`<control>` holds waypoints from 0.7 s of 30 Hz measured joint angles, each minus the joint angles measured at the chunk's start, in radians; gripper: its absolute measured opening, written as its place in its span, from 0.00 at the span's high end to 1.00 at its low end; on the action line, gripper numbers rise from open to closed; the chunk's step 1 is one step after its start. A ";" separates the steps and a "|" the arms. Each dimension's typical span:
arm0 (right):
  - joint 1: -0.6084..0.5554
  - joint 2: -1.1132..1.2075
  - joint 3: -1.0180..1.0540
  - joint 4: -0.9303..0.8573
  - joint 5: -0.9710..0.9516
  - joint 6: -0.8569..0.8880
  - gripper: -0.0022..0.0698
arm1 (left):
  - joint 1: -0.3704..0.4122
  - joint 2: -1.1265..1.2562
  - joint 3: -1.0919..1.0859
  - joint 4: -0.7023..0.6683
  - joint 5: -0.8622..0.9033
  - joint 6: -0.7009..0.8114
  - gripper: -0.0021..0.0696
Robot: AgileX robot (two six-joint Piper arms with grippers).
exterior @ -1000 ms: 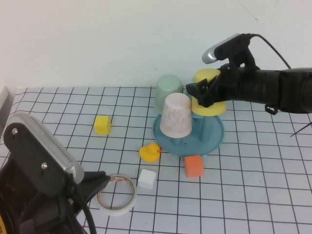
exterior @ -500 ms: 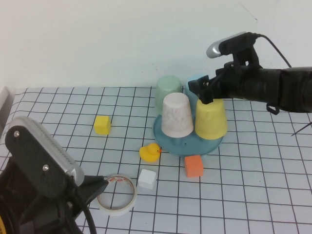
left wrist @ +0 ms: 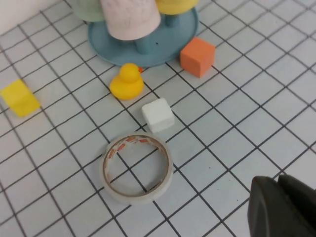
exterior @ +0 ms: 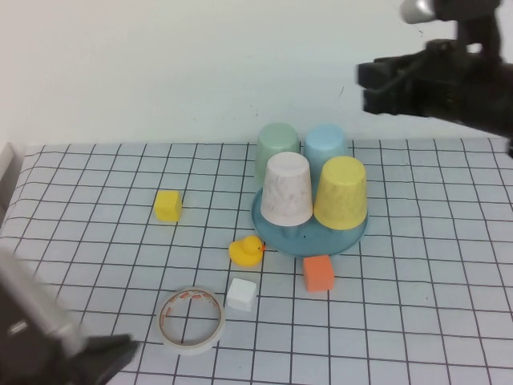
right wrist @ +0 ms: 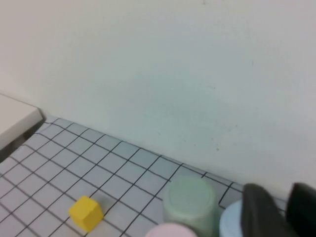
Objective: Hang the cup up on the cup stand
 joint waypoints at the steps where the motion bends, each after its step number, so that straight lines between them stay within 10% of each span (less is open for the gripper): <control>1: 0.000 -0.038 0.033 0.000 0.000 0.000 0.80 | 0.000 -0.039 0.022 0.016 0.000 -0.030 0.97; 6: 0.000 -0.216 0.189 0.000 0.000 0.000 0.95 | 0.000 -0.244 0.119 0.113 0.015 -0.186 0.97; 21: 0.000 -0.811 0.601 0.000 0.071 0.000 0.97 | 0.000 -0.633 0.242 0.389 0.154 -0.424 0.97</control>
